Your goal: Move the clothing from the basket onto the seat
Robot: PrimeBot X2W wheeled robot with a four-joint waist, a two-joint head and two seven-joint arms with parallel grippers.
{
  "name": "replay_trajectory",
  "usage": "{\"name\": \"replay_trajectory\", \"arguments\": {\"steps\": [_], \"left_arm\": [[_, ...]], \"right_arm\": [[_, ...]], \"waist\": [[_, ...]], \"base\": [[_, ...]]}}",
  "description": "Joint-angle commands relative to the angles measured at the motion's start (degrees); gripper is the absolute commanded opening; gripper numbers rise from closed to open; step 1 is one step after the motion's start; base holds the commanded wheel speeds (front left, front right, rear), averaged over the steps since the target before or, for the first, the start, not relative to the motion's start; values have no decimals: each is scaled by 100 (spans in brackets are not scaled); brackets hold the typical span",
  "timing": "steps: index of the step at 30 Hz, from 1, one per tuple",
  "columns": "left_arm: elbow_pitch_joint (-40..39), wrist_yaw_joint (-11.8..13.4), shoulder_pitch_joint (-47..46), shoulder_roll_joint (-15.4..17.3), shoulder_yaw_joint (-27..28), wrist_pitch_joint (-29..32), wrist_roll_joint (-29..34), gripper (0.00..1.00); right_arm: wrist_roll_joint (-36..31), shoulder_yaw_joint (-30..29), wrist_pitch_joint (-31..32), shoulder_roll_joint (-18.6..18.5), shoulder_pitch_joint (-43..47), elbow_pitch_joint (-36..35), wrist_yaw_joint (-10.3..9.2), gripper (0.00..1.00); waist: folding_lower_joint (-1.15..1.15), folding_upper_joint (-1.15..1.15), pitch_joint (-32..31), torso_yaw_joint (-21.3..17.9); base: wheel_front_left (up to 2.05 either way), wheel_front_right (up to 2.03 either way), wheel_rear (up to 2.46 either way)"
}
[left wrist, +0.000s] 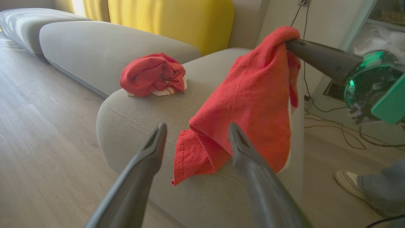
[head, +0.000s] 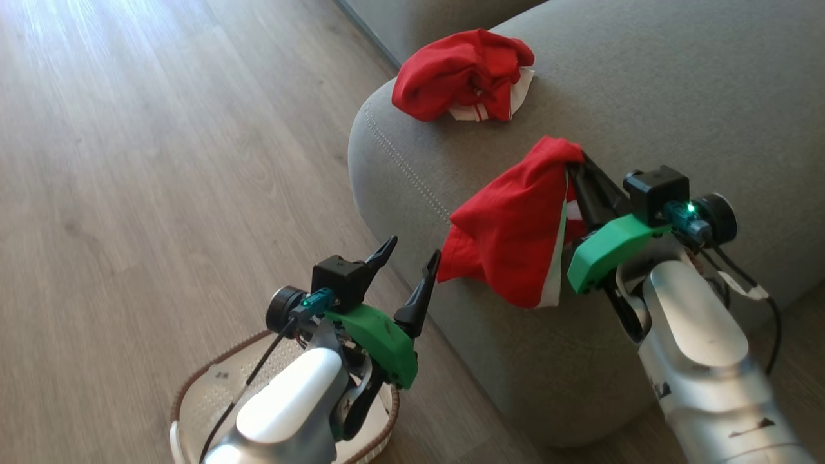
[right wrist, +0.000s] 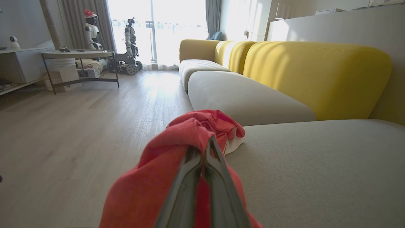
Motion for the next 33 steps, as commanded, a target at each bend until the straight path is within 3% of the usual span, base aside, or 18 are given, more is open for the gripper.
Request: {"name": "replay_trajectory", "arguments": {"steps": [1,13,21,28,33], "left_arm": [[-132,-5,-303,69,143,-70,-10,100],[-268,86,-476,69,27,-174,46,100],[-653,163,-768,167,-92,-70,249,100],[-1129,254,-1012,286,-187,102,428,100],[-1437,331,-1186,359,-200,184,518,100]], "right_arm": [[-50,111,-38,39,-435,-208,-2,0],[-56,142,-37,-434,-1565,109,-2,0],[-265,-13,24,-1222,-3172,525,-2,0],[-674,-1000,-12,-1818,-4246,895,-2,0],[-1386,-1934,-33,-2191,-4658,1109,-2,0]], "waist": [[0,0,26,26],[0,0,467,641],[0,0,1182,1317],[0,0,1856,1959],[0,0,2389,2383]], "base": [[0,0,0],[0,0,0],[0,0,0],[0,0,0],[0,0,0]]}}
